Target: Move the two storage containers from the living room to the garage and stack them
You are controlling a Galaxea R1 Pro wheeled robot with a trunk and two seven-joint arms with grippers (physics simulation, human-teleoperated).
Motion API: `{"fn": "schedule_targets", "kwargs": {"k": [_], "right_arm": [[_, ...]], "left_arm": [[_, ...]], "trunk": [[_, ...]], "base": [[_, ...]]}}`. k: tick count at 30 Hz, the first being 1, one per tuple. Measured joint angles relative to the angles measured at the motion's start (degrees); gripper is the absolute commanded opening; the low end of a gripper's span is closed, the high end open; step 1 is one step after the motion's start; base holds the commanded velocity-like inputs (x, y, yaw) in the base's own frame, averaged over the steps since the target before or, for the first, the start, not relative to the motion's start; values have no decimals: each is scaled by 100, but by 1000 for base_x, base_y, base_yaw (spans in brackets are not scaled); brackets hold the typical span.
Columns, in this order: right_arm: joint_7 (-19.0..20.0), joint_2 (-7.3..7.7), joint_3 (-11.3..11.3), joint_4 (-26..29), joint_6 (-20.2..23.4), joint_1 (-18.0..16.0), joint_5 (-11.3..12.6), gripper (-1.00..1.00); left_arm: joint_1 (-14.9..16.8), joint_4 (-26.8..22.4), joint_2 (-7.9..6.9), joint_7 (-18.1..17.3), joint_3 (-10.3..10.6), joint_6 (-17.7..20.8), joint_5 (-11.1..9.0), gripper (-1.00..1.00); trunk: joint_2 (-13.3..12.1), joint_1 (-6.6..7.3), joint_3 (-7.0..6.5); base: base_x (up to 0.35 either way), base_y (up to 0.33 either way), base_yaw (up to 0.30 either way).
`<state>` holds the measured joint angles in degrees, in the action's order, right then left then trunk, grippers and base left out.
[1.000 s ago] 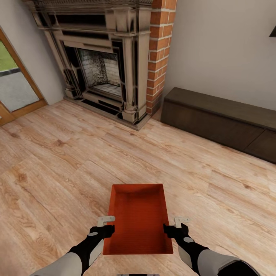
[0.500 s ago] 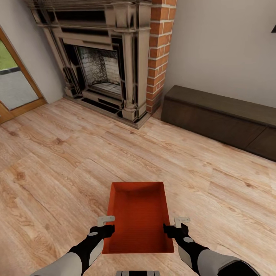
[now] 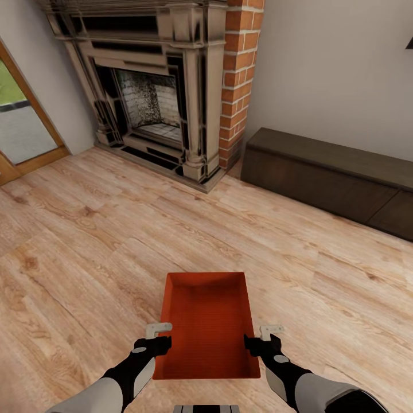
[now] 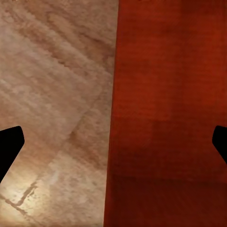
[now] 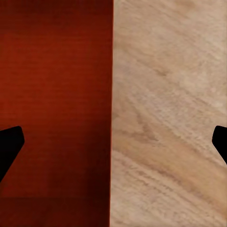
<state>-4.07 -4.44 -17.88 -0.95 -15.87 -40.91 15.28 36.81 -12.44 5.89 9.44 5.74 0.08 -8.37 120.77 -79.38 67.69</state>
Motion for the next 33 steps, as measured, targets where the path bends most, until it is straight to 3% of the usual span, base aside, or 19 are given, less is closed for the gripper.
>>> {"fn": "schedule_targets", "kwargs": {"k": [11,25,33], "right_arm": [[0,-1,0,0,0,0,0,100],[0,-1,0,0,0,0,1,100],[0,-1,0,0,0,0,0,100]], "left_arm": [[0,-1,0,0,0,0,0,100],[0,3,0,0,0,0,0,100],[0,1,-7,0,0,0,0,100]], "trunk": [[0,0,0],[560,-307,251],[562,-308,251]], "base": [[0,0,0],[0,0,0],[0,0,0]]}}
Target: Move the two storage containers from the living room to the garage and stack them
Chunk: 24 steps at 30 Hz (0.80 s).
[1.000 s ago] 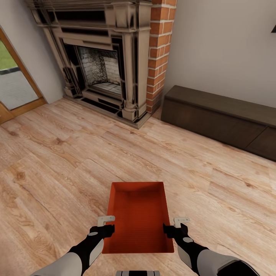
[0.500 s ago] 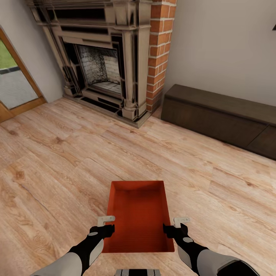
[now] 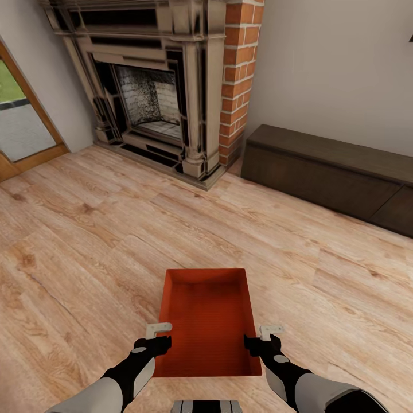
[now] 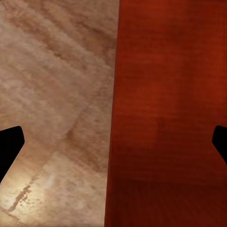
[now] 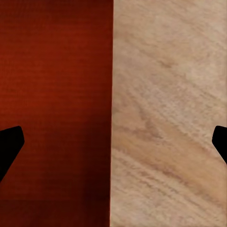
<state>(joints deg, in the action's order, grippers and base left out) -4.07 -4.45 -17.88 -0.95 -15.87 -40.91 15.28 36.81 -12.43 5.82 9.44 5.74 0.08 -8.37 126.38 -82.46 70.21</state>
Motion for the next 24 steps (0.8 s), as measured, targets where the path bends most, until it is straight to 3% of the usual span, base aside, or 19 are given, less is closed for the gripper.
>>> {"fn": "schedule_targets", "kwargs": {"k": [21,24], "right_arm": [[0,-2,0,0,3,0,4,100],[0,-2,0,0,5,0,6,100]], "left_arm": [[0,-9,-62,0,0,0,0,100],[0,-4,-62,0,0,0,0,100]], "trunk": [[0,0,0],[119,-65,53]], "base": [[0,0,0],[0,0,0]]}}
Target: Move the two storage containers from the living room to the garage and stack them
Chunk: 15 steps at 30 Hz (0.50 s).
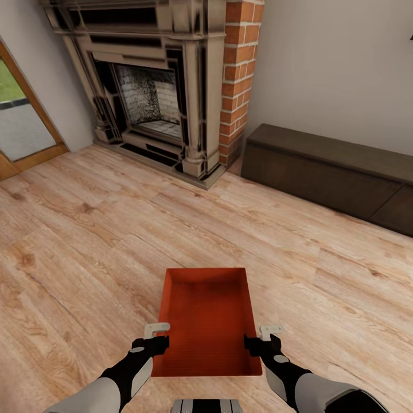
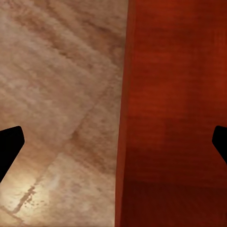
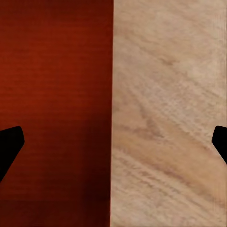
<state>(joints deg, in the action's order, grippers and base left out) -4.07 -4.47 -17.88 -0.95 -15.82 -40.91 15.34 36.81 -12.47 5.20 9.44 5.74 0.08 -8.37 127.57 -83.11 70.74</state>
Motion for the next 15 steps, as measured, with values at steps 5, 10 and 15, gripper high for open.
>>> {"fn": "schedule_targets", "kwargs": {"k": [5,10,15], "right_arm": [[0,-3,0,0,4,0,2,100],[0,-1,0,0,4,0,2,100],[0,0,0,0,4,0,3,100]], "left_arm": [[0,-5,-4,0,0,0,0,100],[0,-13,-5,0,0,0,0,100],[0,-15,-5,0,0,0,0,100]], "trunk": [[122,-66,54],[122,-66,54],[122,-66,54]], "base": [[0,0,0],[0,0,0],[0,0,0]]}}
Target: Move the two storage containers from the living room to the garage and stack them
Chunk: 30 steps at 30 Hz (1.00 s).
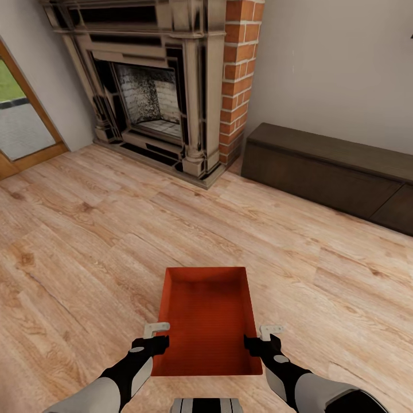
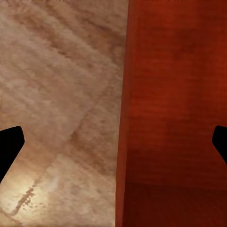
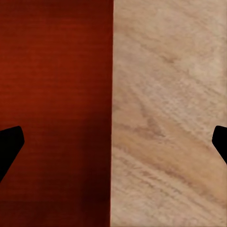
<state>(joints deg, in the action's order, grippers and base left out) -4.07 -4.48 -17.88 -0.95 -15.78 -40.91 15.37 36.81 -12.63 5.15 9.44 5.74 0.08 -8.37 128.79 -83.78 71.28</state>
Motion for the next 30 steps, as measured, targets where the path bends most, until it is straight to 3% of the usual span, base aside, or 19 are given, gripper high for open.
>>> {"fn": "schedule_targets", "kwargs": {"k": [10,20,30], "right_arm": [[0,1,0,0,0,0,-2,100],[0,1,0,0,0,0,-5,100],[0,1,0,0,-3,0,-5,100]], "left_arm": [[0,0,4,0,0,0,0,100],[0,8,5,0,0,0,0,100],[0,6,5,0,0,0,0,100]], "trunk": [[0,0,0],[400,-219,179],[401,-220,180]], "base": [[0,0,0],[0,0,0],[0,0,0]]}}
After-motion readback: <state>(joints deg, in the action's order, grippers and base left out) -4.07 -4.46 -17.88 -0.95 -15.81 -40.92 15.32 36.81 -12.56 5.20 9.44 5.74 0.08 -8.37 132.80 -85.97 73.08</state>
